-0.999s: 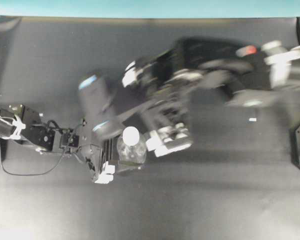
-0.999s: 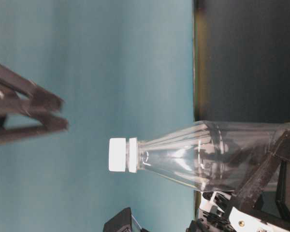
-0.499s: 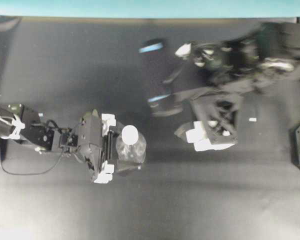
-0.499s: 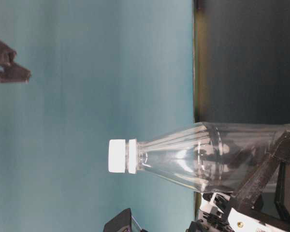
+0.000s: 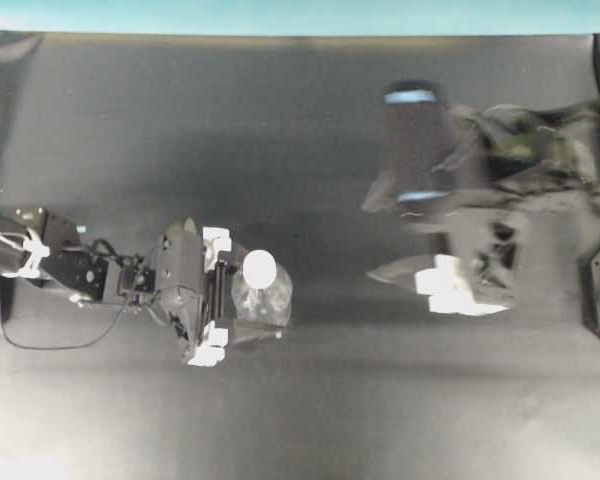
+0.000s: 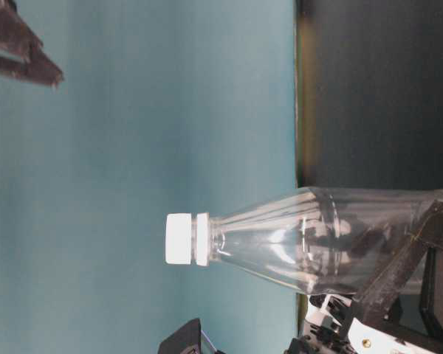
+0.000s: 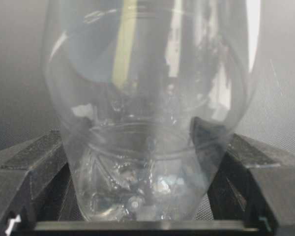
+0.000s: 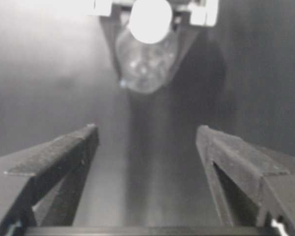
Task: Open the bottle cap by holding the bottle with the left arm and twisting the cap with the right arm.
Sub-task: 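Open the right gripper and pull it away from the bottle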
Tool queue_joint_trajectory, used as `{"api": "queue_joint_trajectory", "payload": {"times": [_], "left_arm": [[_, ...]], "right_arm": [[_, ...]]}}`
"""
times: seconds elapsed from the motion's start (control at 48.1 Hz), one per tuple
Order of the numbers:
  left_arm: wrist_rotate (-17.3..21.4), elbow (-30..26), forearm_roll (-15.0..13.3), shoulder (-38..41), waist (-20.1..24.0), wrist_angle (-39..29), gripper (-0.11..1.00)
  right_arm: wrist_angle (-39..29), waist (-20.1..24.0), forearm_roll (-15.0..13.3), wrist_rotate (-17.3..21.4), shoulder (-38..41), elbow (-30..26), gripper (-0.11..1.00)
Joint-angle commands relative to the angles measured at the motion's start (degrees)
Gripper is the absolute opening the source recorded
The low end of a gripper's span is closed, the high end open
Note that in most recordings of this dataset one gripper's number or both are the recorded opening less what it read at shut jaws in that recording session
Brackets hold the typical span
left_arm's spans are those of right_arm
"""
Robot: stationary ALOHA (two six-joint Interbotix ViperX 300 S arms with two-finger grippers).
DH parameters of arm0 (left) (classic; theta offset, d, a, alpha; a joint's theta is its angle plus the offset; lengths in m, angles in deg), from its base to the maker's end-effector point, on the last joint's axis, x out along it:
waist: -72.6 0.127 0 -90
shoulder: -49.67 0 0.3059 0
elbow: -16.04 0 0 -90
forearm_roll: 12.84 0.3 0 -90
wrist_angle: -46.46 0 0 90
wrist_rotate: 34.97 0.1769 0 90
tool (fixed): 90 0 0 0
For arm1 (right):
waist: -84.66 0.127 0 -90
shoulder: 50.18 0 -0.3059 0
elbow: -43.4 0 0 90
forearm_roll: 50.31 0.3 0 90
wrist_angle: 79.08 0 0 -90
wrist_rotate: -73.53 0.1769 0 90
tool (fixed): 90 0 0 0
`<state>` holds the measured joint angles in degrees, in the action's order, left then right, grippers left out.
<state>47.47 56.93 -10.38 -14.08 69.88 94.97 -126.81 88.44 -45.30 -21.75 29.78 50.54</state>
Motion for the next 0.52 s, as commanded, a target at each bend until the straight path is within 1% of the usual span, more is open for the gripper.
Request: {"api": "queue_joint_trajectory", "payload": {"times": [0.0,0.083,0.333,0.416,0.499], "left_arm": [[-0.2,-0.2,0.1,-0.6,-0.1,0.1,0.81],[-0.2,-0.1,0.1,-0.6,-0.1,0.1,0.81],[-0.2,-0.3,0.1,-0.6,-0.2,0.1,0.81],[-0.2,-0.4,0.1,-0.6,-0.3,0.1,0.81],[-0.2,-0.3,0.1,-0.6,-0.3,0.1,0.81]], "right_arm": [[3.5,0.4,0.1,0.8,-4.0,2.8,0.77],[7.2,0.5,0.1,1.3,-7.3,5.8,0.77],[23.4,0.9,0.1,2.8,-17.2,19.0,0.77],[27.0,1.3,0.1,3.3,-18.9,22.3,0.77],[28.8,1.7,0.1,4.1,-19.5,24.4,0.77]]}}
